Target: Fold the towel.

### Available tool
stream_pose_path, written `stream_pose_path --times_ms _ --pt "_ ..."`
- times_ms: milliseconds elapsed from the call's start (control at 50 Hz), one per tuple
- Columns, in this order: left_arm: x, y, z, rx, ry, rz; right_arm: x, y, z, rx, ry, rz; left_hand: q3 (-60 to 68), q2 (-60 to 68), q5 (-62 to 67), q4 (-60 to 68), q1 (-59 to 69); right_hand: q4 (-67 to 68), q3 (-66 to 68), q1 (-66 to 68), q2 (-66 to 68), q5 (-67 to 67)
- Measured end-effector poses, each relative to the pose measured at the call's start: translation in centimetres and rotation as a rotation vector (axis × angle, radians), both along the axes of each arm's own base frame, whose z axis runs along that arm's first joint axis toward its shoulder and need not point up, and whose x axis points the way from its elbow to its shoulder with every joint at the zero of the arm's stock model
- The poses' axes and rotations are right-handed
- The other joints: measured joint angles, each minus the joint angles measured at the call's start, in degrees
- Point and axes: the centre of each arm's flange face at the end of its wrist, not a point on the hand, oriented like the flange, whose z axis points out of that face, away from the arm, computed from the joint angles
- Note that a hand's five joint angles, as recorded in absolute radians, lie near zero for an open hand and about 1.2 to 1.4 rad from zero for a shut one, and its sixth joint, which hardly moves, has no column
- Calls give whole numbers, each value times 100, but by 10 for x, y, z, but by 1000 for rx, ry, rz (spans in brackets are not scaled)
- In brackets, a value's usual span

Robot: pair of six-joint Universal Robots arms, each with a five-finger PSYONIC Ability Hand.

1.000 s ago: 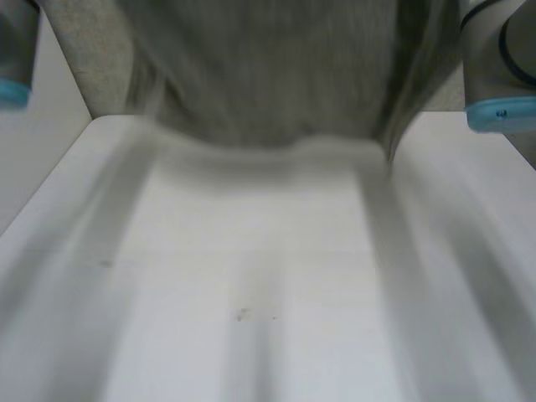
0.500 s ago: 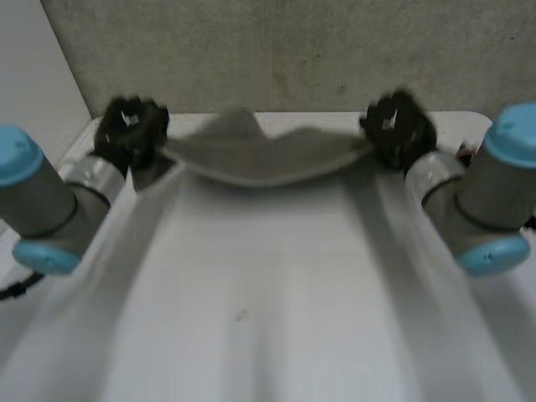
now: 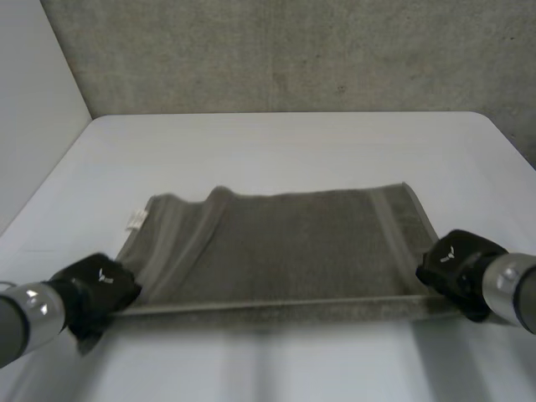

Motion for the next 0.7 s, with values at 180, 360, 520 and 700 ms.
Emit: stream_pose_path --times_ms 180,360,520,700 --pt "5 2 11 -49 -62 -42 -3 6 10 -91 42 48 0 0 7 0 0 0 0 0 0 4" --pt "-15 -58 8 -333 -50 -74 10 -52 -8 -308 32 -3 0 0 37 0 0 0 0 0 0 63" --pt "-43 -103 9 -515 20 -101 28 -103 -27 -451 7 -18 0 0 36 0 0 0 0 0 0 148" --pt "-69 -144 -3 -581 168 -69 61 -157 -40 -659 -79 22 0 0 36 0 32 0 0 0 0 152"
